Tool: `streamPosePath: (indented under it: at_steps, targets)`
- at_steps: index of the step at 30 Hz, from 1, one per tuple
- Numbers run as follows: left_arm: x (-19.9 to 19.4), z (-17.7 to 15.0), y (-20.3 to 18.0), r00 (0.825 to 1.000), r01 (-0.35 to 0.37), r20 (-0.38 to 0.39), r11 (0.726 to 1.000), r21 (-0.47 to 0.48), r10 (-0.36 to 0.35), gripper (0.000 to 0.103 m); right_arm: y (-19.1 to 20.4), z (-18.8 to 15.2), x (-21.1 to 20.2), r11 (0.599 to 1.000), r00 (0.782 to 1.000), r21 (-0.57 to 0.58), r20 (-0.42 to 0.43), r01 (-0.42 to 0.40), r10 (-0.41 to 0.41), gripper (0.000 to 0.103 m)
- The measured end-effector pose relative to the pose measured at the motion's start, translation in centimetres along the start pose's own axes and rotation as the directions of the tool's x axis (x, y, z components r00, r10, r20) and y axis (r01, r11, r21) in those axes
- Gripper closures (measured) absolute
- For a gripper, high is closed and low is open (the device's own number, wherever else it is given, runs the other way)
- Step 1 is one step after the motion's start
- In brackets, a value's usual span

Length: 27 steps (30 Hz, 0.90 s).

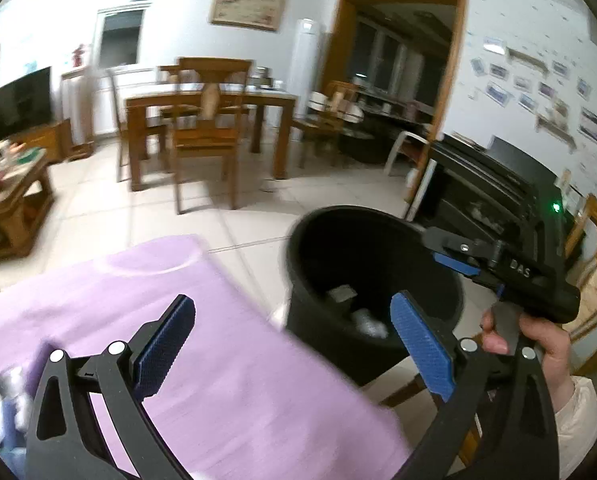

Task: Collect trash
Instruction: 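Grasp a thin strip with the left gripper while the right grasps the purple marker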

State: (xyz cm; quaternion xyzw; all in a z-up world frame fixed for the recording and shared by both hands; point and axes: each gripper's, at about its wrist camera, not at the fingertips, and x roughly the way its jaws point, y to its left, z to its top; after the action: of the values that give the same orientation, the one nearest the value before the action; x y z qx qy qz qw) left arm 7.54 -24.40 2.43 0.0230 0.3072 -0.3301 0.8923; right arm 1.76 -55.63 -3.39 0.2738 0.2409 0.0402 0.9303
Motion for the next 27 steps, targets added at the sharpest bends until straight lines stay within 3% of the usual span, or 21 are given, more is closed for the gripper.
streamPosePath:
  at_steps: [6, 9, 14, 20, 23, 27]
  targets:
    - [-5.5, -2.3, 7.1, 0.992, -0.121, 0.027, 0.985, -0.119, 0.125, 0.006, 7.2, -1.9, 3.4, 0.992, 0.994, -0.103, -0.094, -0.066, 0.056, 0.005]
    - [-7.9, -3.9, 11.6, 0.981, -0.185, 0.020, 0.961, -0.205, 0.193, 0.006, 11.5, -3.2, 5.6, 0.982, 0.982, -0.150, -0.165, -0.115, 0.090, 0.005]
    - [-10.3, -6.4, 19.7, 0.958, -0.280, -0.054, 0.888, -0.365, 0.280, 0.006, 18.2, -5.8, 9.2, 0.955, 0.938, -0.173, -0.293, -0.242, 0.185, 0.006]
    - [-10.0, -8.1, 26.1, 0.972, -0.234, -0.115, 0.822, -0.519, 0.204, 0.007, 25.3, -8.3, 14.1, 0.938, 0.867, -0.156, -0.453, -0.308, 0.210, 0.020]
    - [-8.8, -8.0, 27.1, 0.985, -0.169, -0.111, 0.824, -0.541, 0.129, 0.007, 28.1, -9.5, 16.9, 0.942, 0.838, -0.152, -0.515, -0.298, 0.182, 0.026]
    - [-7.0, -7.9, 27.6, 0.992, -0.111, -0.114, 0.831, -0.545, 0.057, 0.019, 30.3, -11.0, 20.5, 0.954, 0.804, -0.144, -0.580, -0.264, 0.134, 0.031]
